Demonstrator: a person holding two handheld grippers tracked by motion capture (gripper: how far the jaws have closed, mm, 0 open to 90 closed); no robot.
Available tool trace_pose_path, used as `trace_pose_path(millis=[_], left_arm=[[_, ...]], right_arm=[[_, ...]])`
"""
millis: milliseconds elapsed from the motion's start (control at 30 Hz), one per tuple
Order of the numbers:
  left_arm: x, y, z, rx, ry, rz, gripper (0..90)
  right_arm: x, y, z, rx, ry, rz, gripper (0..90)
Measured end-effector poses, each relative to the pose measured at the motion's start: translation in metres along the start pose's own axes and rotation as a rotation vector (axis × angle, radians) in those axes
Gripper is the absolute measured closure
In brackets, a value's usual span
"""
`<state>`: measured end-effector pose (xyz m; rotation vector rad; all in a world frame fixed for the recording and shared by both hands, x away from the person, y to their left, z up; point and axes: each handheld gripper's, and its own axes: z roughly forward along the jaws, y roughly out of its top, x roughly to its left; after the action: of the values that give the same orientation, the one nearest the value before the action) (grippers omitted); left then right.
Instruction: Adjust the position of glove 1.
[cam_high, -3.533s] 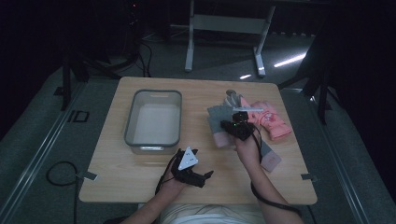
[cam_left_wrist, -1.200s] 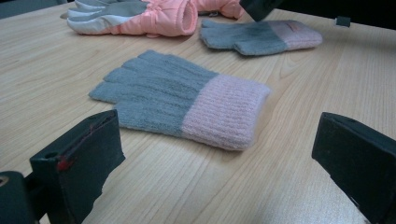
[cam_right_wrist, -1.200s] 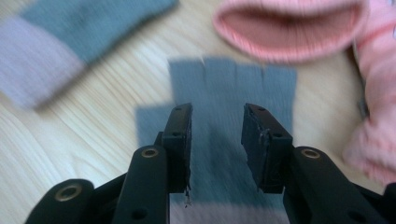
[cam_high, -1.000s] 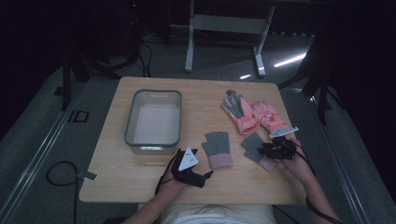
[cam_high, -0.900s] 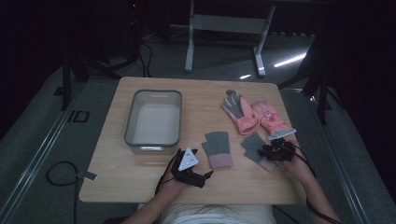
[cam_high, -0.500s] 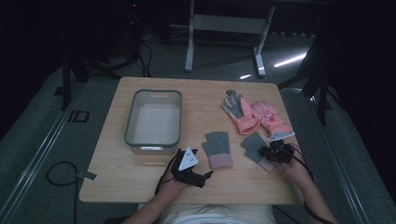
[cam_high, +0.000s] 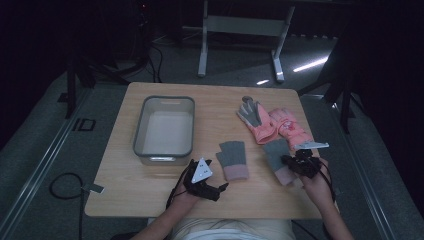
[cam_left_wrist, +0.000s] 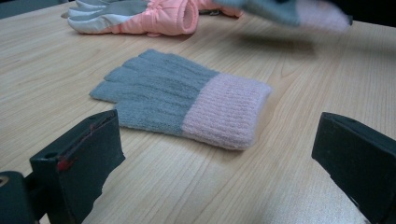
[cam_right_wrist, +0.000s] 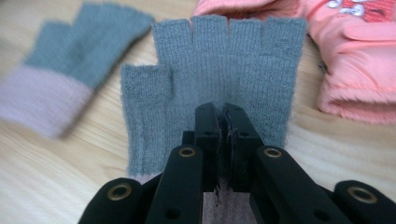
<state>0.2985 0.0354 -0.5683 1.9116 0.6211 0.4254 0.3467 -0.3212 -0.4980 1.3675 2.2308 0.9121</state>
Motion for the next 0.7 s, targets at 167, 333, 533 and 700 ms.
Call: trace_pose_path(millis=[167,333,533,700], left_arm=[[0.0,0.0,0.0,0.001,0.001,0.005,1.2],[0.0,0.0,-0.001,-0.001,0.0,0.009,1.2],[-0.001,0.0,0.0,-0.002,0.005,0.011,1.2],[0.0,0.0,0.0,-0.001,0.001,0.007,1.2]], right_arm=[[0.013,0.005,-0.018,-0.039,-0.073,0.102,85.0],[0.021,0.003,-0.021,-0.047,-0.127,0.196,85.1],[0.021,-0.011,0.002,-0.008,-0.173,0.256,85.0],[0.019,-0.019,0.025,0.035,-0.184,0.297,84.9]])
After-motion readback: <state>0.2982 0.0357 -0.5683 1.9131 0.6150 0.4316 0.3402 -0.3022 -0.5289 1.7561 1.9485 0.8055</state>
